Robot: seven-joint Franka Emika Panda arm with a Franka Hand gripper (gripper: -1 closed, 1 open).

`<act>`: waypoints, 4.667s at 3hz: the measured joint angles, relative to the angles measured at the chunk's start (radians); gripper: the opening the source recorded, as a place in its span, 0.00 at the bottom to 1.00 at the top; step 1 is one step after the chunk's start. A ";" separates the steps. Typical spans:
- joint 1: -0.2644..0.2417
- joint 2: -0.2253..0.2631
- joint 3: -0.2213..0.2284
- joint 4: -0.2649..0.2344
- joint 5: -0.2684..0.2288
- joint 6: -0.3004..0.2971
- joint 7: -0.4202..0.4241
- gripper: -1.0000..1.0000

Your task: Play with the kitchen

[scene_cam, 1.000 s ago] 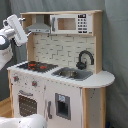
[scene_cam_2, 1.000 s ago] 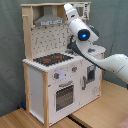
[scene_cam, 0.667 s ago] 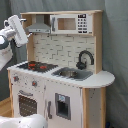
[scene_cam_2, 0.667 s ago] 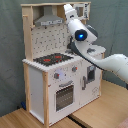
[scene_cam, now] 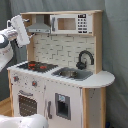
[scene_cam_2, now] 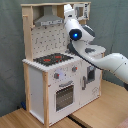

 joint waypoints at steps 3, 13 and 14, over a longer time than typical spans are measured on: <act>-0.165 0.013 -0.007 0.152 -0.001 -0.190 0.108 1.00; -0.278 0.054 -0.076 0.066 0.098 -0.368 -0.024 0.00; -0.236 0.055 -0.077 -0.001 0.098 -0.313 -0.059 0.00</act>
